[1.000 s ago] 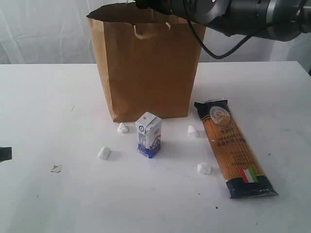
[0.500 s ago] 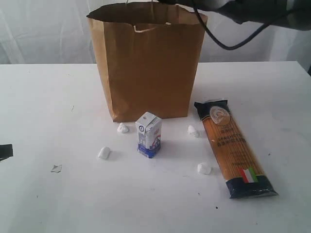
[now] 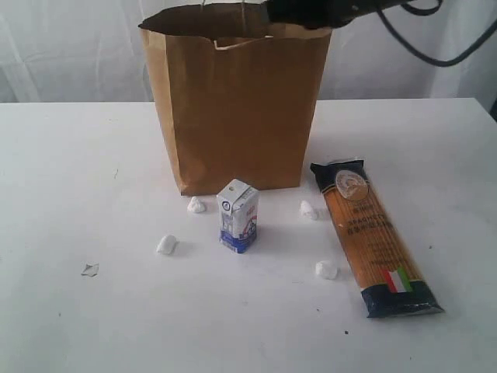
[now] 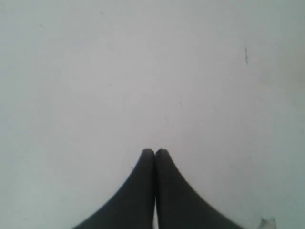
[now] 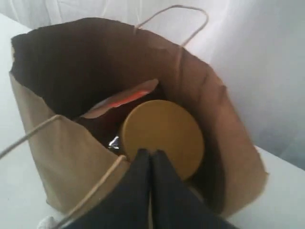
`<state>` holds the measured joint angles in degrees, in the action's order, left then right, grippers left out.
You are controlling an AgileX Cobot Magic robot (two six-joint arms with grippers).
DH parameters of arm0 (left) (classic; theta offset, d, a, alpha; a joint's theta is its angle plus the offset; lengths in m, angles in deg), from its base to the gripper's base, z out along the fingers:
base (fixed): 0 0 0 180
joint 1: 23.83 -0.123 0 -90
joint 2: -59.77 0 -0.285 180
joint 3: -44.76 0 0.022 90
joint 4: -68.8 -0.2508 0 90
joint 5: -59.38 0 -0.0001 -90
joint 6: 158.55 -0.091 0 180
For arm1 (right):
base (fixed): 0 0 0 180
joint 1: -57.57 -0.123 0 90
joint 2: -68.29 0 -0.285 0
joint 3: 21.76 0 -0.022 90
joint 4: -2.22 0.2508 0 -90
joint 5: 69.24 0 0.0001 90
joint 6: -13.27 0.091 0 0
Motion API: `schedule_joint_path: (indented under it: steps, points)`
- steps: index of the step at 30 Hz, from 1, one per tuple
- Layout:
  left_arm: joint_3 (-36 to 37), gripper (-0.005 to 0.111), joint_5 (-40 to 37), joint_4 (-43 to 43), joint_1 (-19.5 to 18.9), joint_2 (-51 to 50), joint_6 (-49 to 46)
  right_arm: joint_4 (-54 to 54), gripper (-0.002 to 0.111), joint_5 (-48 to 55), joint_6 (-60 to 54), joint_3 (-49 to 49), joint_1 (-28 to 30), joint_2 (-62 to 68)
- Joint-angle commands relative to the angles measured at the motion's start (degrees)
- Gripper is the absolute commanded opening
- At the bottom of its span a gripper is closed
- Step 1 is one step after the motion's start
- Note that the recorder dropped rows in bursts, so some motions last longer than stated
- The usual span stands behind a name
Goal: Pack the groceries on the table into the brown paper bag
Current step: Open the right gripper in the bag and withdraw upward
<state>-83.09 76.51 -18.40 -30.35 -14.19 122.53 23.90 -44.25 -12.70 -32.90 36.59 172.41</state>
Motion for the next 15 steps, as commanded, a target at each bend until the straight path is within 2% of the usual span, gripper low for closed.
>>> schedule_joint_path:
  steps: [1, 4, 9, 12, 15]
  points:
    - [-1.9, 0.000, -7.6, 0.5, -0.2, 6.9, 5.2, -3.7, 0.000, 3.7, 0.7, -0.2, 2.3, -5.1]
    - [-2.6, 0.000, -12.7, 0.5, -0.2, 14.2, 6.8, -10.6, 0.000, 8.1, 1.5, -0.2, 3.6, -8.1]
    - [-2.6, 0.000, -22.9, -0.7, -0.2, 26.8, 3.2, -31.5, 0.000, 19.3, 16.8, -0.2, 6.3, -11.2]
    - [-2.6, 0.000, -21.8, -0.7, -0.2, 32.6, -2.2, -43.5, 0.000, 28.8, 26.4, -0.2, 8.4, -10.9]
    - [-1.4, 0.000, -14.0, -0.7, -0.2, 36.4, -5.6, -43.9, 0.000, 35.9, 28.2, -0.1, 10.9, -8.7]
